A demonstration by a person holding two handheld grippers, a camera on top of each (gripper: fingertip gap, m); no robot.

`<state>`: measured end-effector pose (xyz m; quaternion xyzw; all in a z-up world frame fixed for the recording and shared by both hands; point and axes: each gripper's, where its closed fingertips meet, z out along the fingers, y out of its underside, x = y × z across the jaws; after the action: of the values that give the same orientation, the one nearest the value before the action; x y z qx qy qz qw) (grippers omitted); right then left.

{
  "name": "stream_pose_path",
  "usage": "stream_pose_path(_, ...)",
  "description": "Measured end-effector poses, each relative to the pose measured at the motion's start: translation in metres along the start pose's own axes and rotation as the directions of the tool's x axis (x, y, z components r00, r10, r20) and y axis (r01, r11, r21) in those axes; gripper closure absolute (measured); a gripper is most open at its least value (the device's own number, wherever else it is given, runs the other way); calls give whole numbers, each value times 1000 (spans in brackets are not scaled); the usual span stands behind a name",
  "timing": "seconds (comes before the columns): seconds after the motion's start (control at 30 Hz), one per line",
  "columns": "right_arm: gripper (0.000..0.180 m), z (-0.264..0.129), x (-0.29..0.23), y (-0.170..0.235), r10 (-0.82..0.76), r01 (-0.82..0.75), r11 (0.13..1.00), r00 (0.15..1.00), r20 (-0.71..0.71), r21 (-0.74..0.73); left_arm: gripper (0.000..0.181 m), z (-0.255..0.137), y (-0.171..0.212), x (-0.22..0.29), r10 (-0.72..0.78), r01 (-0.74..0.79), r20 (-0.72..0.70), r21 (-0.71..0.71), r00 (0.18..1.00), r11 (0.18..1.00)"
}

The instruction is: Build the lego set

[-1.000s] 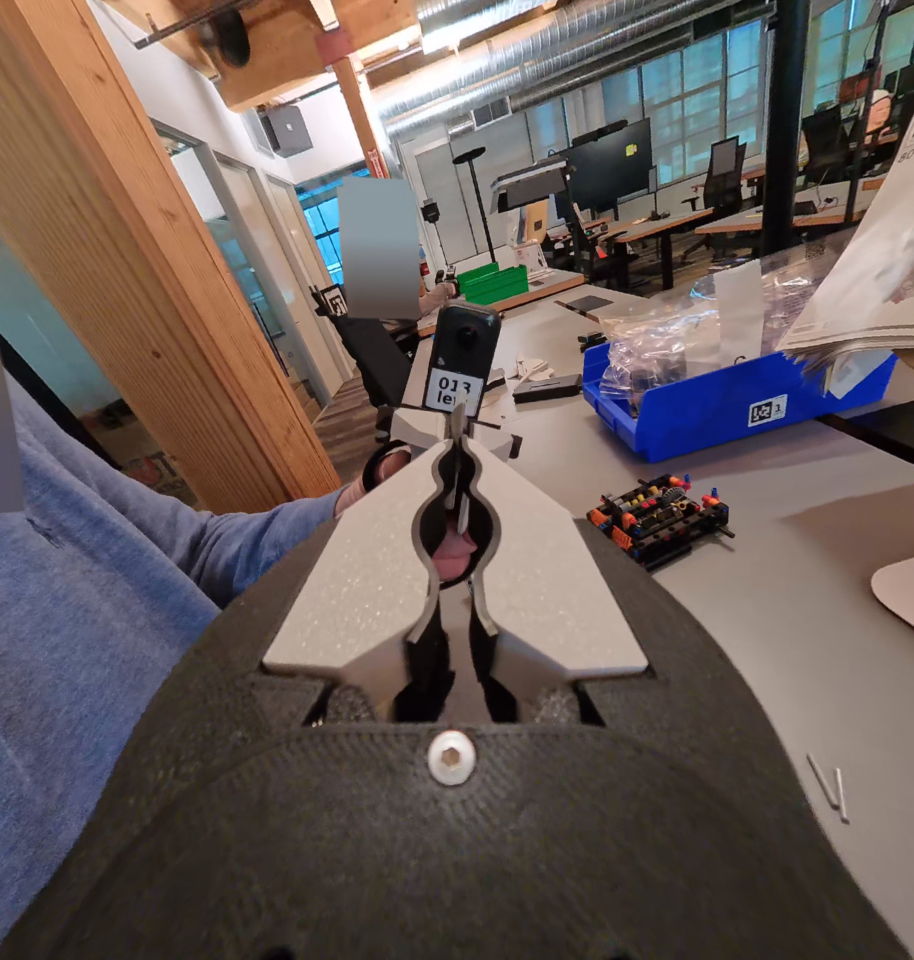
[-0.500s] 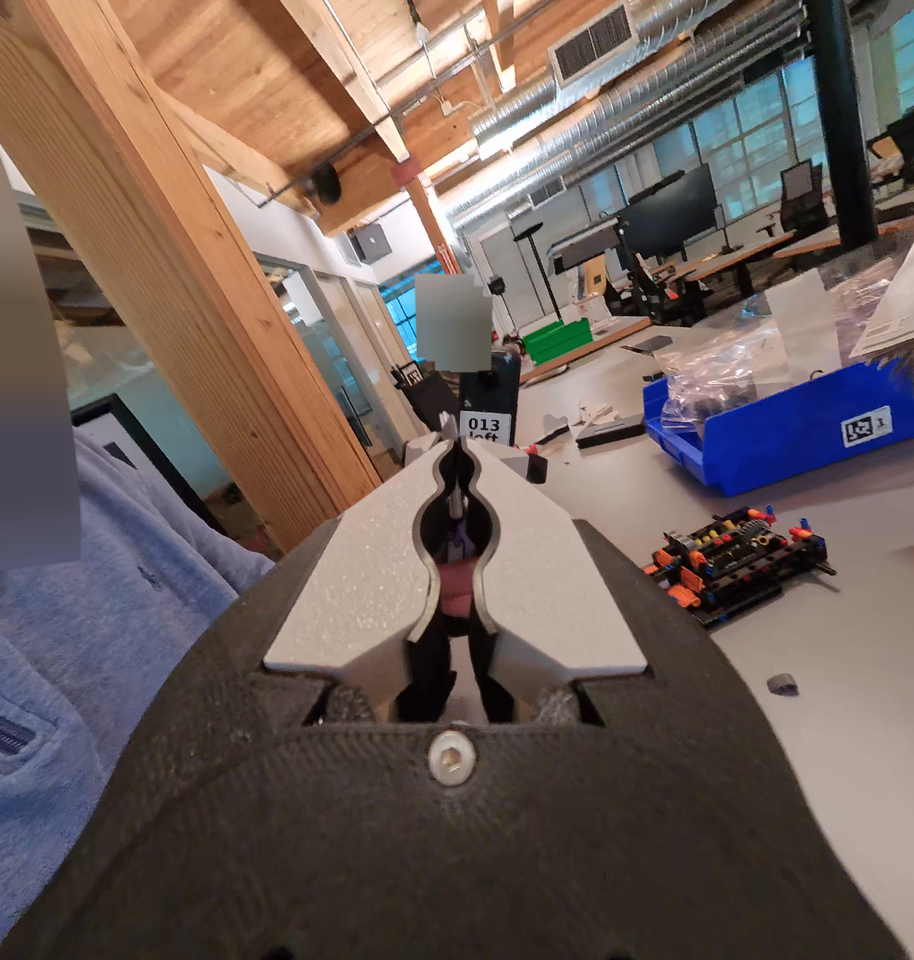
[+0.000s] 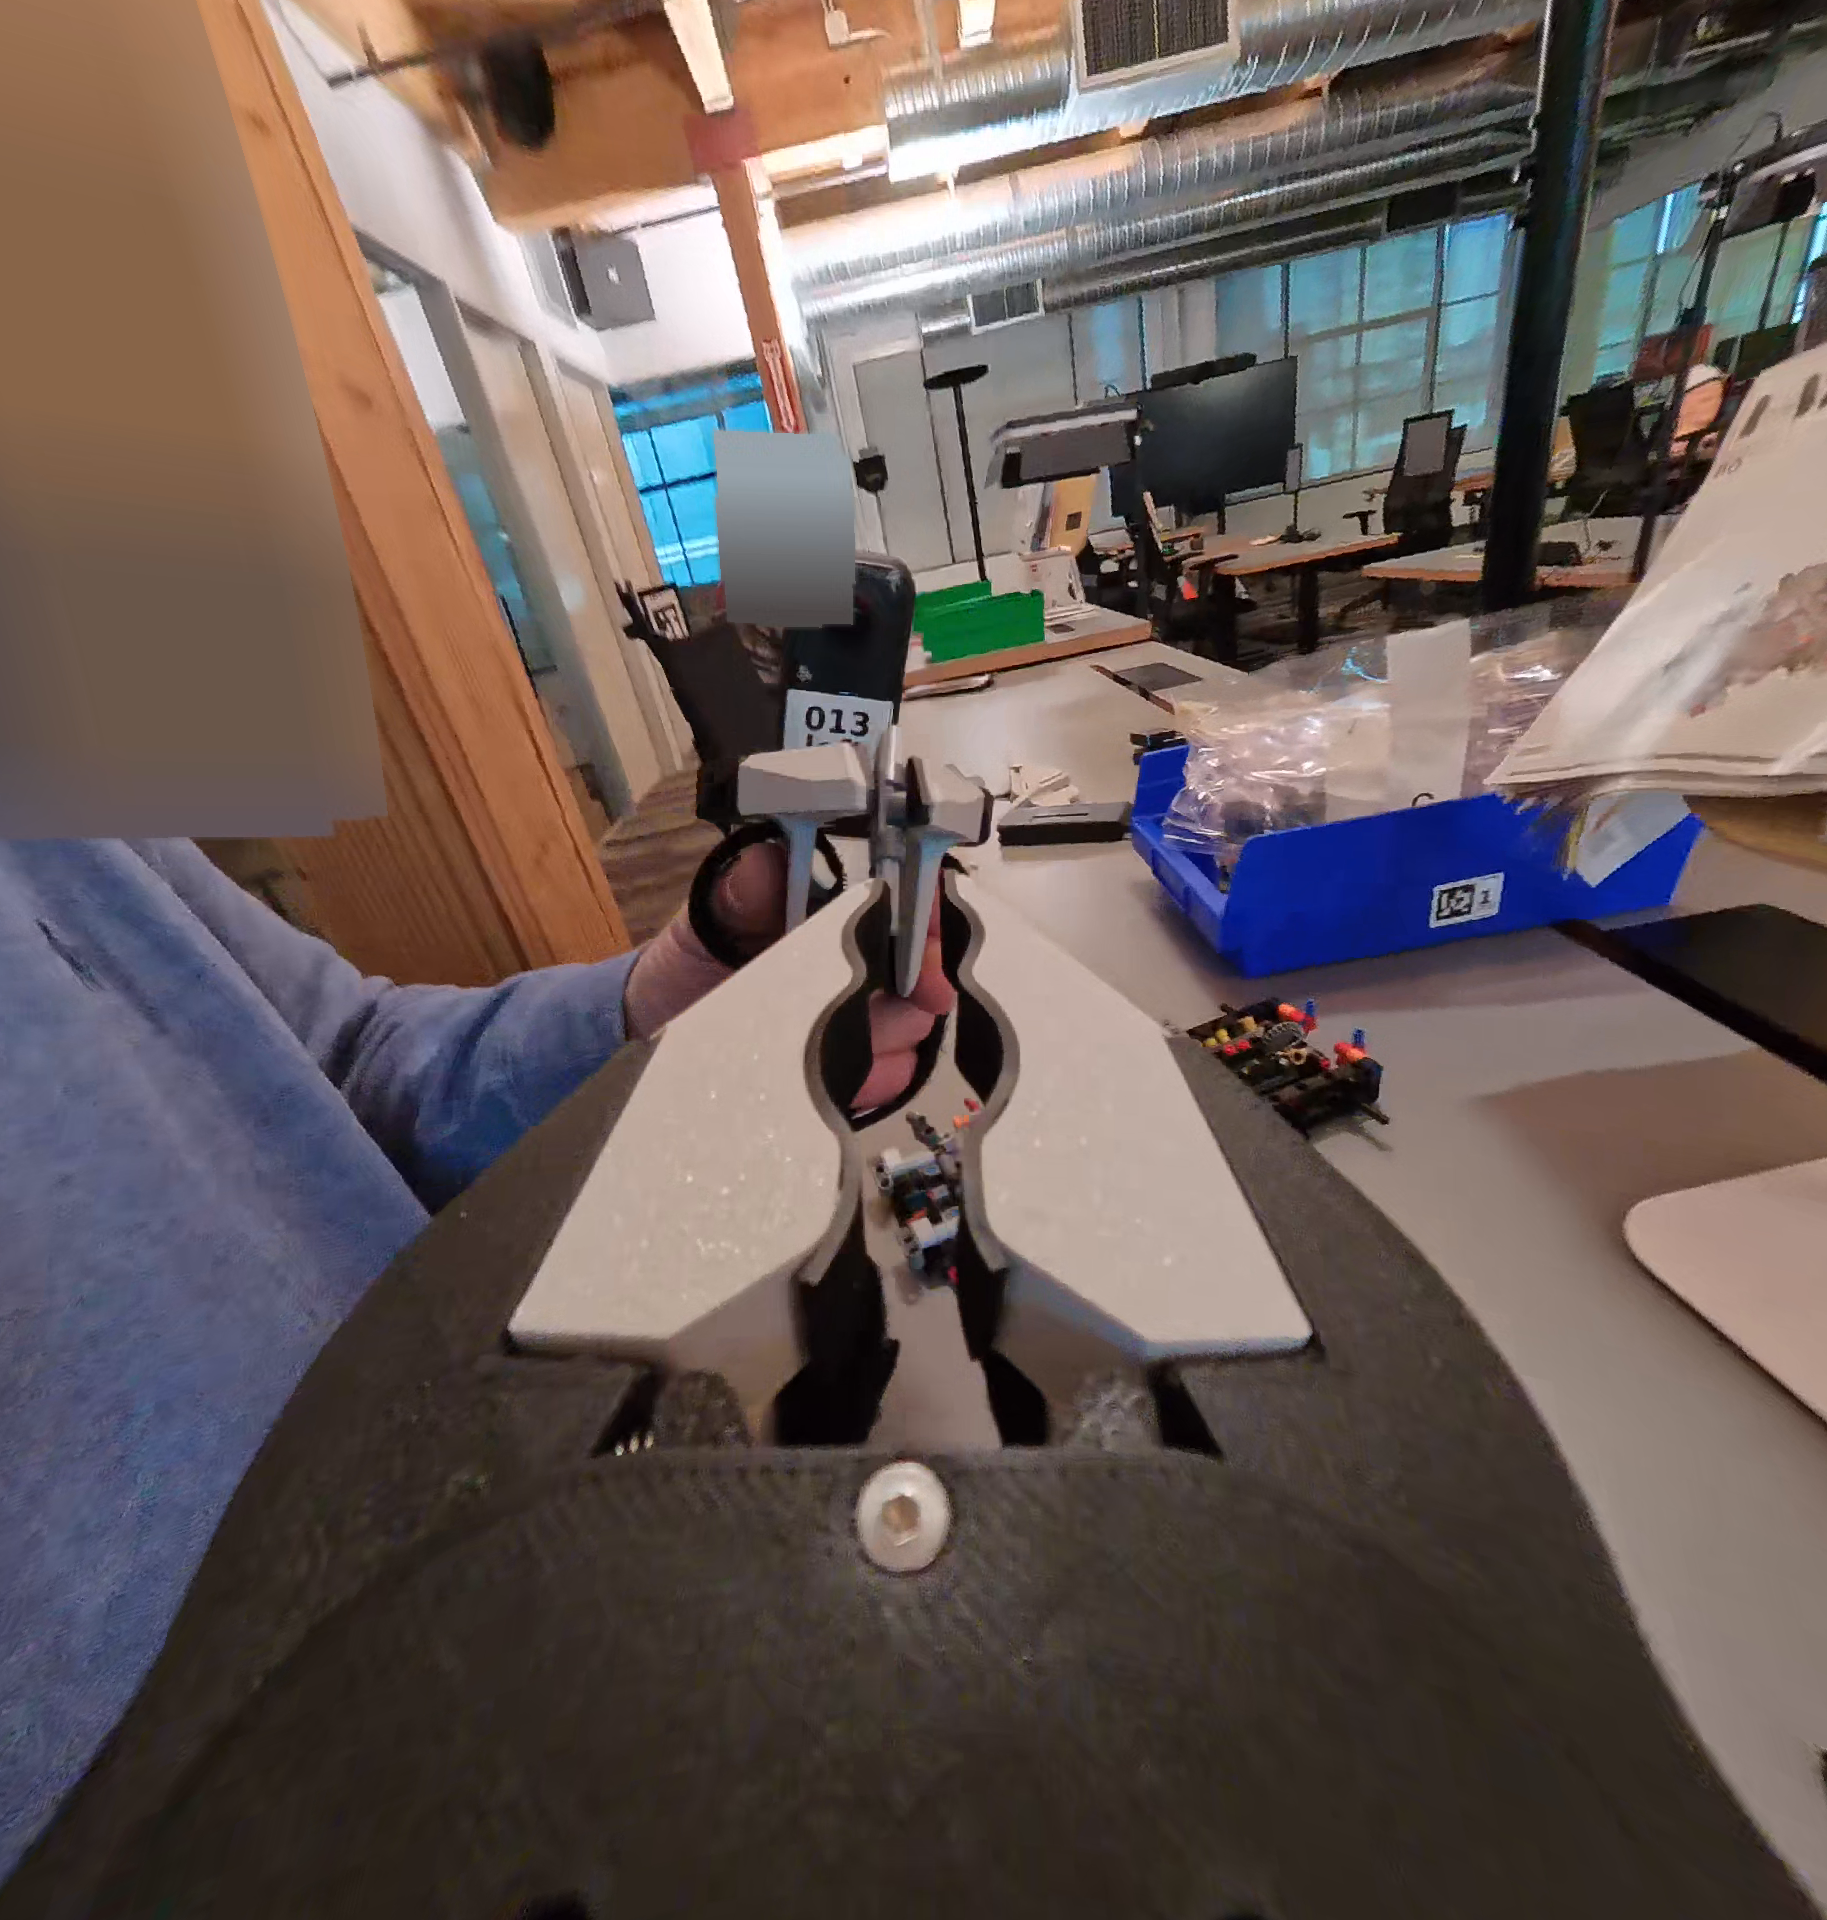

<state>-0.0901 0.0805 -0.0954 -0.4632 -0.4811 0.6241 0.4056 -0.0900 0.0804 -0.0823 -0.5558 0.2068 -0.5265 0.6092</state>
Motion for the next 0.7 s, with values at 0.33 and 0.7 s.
stream_pose_path(0.33,177,1,-12,-8,-12,6,998,996,88,70,174,11,3,10,168,-165,50,-64,984,984)
stream_pose_path(0.7,179,-6,-18,-16,52,-97,977,972,228,189,174,16,1,18,299,-285,98,-139,949,948)
